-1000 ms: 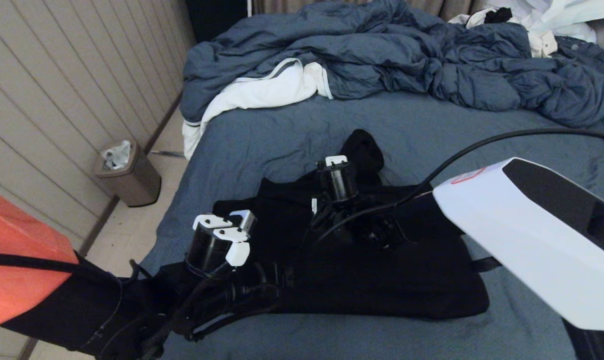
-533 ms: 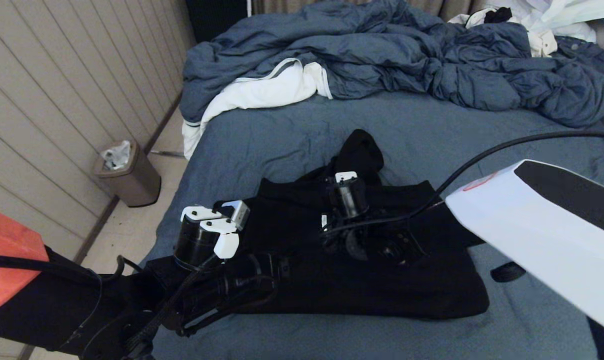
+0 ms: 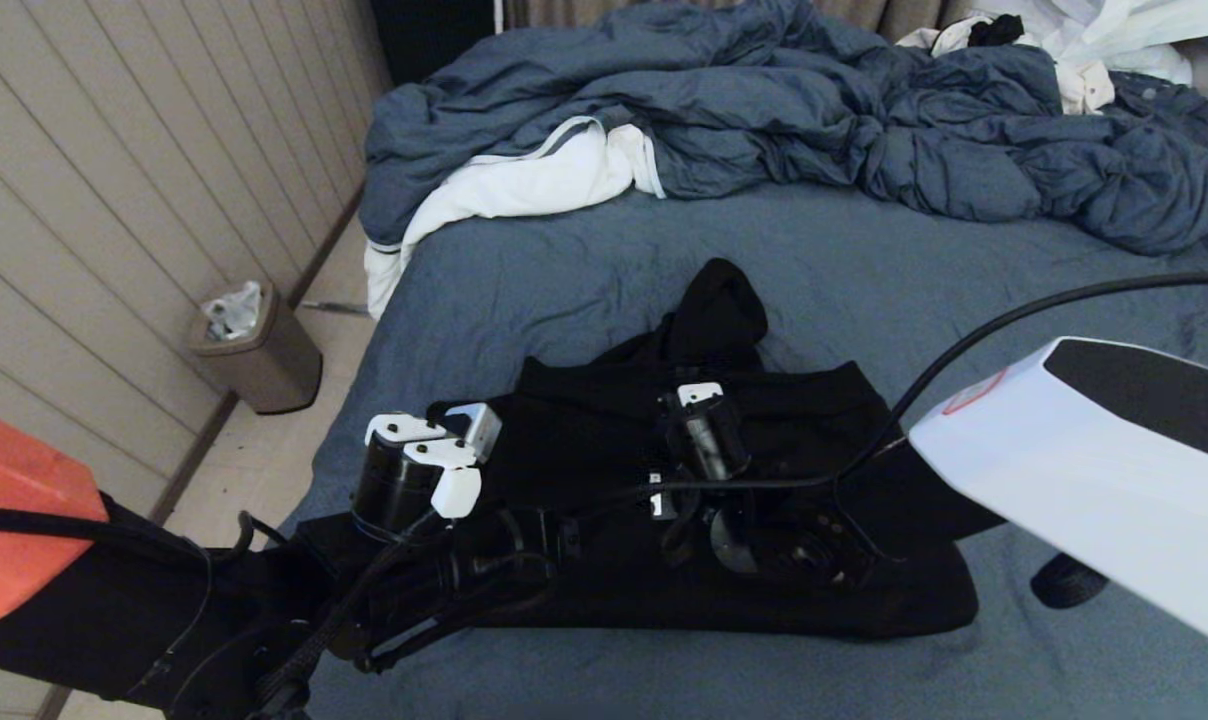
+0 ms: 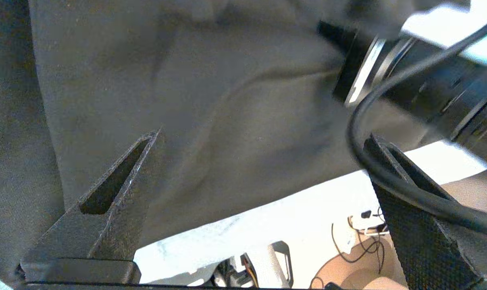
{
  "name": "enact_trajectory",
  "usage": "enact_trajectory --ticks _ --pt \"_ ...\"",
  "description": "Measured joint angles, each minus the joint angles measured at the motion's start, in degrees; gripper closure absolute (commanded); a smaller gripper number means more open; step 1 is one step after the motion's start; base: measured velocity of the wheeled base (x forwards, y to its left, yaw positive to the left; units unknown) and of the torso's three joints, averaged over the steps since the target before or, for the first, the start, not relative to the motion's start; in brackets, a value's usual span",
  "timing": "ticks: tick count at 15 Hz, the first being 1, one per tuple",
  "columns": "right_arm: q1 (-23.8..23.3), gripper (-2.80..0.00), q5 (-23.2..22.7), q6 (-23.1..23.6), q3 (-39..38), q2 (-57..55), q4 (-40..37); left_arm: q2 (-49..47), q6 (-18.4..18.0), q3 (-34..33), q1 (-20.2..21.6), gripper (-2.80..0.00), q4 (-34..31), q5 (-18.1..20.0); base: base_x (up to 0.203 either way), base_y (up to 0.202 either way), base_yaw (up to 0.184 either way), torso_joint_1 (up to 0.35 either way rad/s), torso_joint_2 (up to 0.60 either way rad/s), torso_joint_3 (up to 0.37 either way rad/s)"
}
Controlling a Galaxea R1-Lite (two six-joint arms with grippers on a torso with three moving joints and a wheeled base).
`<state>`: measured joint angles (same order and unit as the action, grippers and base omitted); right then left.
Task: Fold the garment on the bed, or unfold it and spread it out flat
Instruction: Fold the black sweatshirt
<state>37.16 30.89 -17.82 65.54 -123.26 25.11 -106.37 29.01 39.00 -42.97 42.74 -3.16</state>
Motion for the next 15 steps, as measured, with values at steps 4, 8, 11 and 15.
enact_trajectory --ticks 4,8,11,15 --pt "-2.7 0.0 0.0 1.6 5.5 0.7 -0.8 -0.3 0.0 0.1 0.1 -2.8 0.0 0.0 0.0 0.0 0.0 0.0 0.0 0.0" --pt "-8.5 0.0 -1.9 2.0 10.4 6.7 -7.6 0.7 -0.1 1.3 3.3 -2.8 -1.6 0.6 0.0 0.0 0.0 0.0 0.0 0.0" --pt "-16.5 0.0 -5.1 0.0 16.1 10.3 -16.6 3.3 0.0 3.8 9.0 -2.8 -6.0 4.4 0.0 0.0 0.0 0.0 0.0 0.0" --pt "-26.0 0.0 -17.1 -0.1 23.1 11.1 -27.8 5.4 0.0 7.7 17.3 -2.8 -11.8 10.1 0.0 0.0 0.0 0.0 0.0 0.0"
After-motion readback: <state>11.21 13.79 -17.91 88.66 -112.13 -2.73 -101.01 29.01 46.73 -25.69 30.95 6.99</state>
